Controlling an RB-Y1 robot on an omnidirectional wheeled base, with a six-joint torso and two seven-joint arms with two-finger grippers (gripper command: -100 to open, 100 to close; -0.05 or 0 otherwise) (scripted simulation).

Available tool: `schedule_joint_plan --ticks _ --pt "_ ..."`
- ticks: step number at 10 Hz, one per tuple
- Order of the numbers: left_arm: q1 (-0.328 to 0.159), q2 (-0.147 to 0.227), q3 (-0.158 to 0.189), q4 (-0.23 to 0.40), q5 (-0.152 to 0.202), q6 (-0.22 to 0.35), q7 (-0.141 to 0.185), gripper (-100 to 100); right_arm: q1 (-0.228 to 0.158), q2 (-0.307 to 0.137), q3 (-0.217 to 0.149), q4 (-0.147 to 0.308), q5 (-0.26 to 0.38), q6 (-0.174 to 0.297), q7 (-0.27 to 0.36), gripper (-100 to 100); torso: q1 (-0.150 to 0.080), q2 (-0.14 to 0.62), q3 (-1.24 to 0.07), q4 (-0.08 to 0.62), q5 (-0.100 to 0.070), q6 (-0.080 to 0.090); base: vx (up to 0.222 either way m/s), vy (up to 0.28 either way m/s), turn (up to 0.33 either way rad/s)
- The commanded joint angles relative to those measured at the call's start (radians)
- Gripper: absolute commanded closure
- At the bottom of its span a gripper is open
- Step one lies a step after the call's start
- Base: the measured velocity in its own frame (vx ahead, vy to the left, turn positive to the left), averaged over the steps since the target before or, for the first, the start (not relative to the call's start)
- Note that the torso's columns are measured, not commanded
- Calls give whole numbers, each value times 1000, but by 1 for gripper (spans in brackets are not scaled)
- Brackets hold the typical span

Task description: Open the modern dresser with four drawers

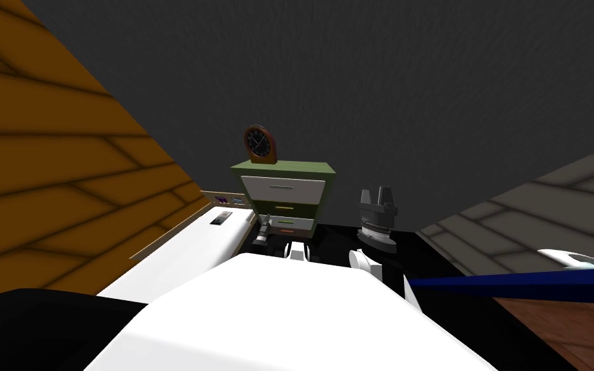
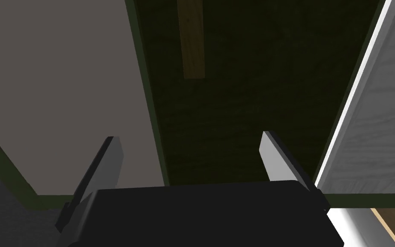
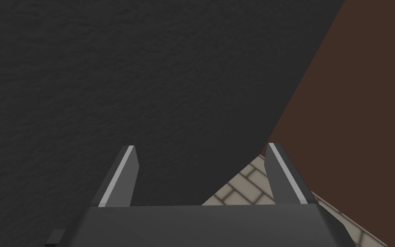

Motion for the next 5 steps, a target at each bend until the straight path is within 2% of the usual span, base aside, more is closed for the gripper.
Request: schedule_joint_plan --ticks 1,2,3,4,5 --pt "-6 51 1 -5 1 9 0 -100 0 0 0 0 0 0 0 0 -1 3 2 1 0 0 50 -9 -2" --pt "-22 40 4 -3 5 30 0 -100 0 0 0 0 0 0 0 0 -1 5 3 2 0 0 111 -33 -11" --pt "-30 57 6 -3 7 41 0 -100 0 0 0 0 0 0 0 0 -3 3 3 1 -1 0 149 -36 -13" --pt "-41 23 8 1 9 58 0 -100 0 0 0 0 0 0 0 0 -2 3 2 1 -1 0 158 -48 -8" --pt "-42 9 8 2 9 60 0 -100 0 0 0 0 0 0 0 0 -2 4 2 1 -1 0 98 -45 -2"
